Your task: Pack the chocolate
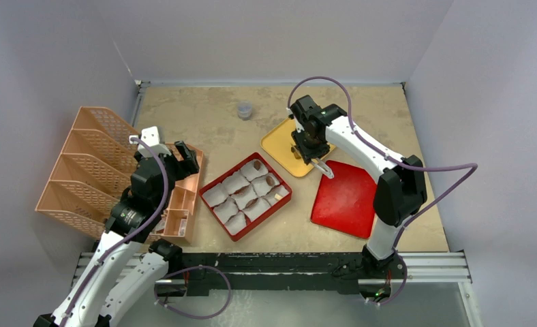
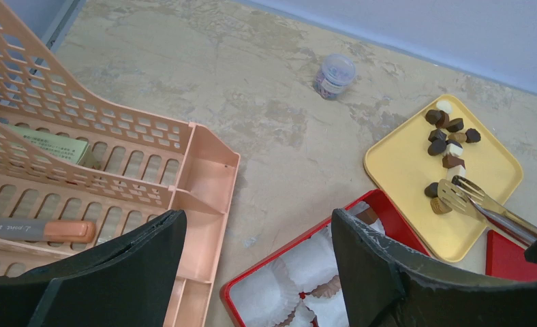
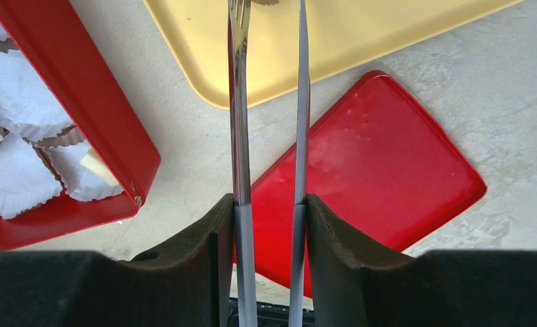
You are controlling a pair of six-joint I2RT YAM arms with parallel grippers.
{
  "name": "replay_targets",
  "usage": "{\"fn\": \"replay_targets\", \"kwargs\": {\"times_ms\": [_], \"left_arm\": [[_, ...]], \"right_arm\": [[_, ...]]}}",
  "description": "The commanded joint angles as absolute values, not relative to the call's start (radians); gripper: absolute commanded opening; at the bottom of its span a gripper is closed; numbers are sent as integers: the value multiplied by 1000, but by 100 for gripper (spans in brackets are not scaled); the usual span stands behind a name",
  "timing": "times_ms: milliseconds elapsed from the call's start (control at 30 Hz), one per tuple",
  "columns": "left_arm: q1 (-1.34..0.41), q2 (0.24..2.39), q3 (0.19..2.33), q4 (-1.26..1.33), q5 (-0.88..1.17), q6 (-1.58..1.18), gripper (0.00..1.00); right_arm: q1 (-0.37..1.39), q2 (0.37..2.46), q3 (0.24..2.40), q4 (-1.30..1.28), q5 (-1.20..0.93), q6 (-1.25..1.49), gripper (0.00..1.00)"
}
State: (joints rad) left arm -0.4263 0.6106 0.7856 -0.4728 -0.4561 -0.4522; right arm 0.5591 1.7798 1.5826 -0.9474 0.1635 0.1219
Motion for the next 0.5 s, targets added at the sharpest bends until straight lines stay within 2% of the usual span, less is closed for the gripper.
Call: {"fn": "replay_targets", "kwargs": {"times_ms": [0,467], "left_arm": [[-422,600,796,-434,-452,-446,77],[-422,587,793,-424,-428,-445,78]], "right_arm": [[549,1772,1573,-928,169,102,41],[545,1757,1527,-908,81,109,43]]}}
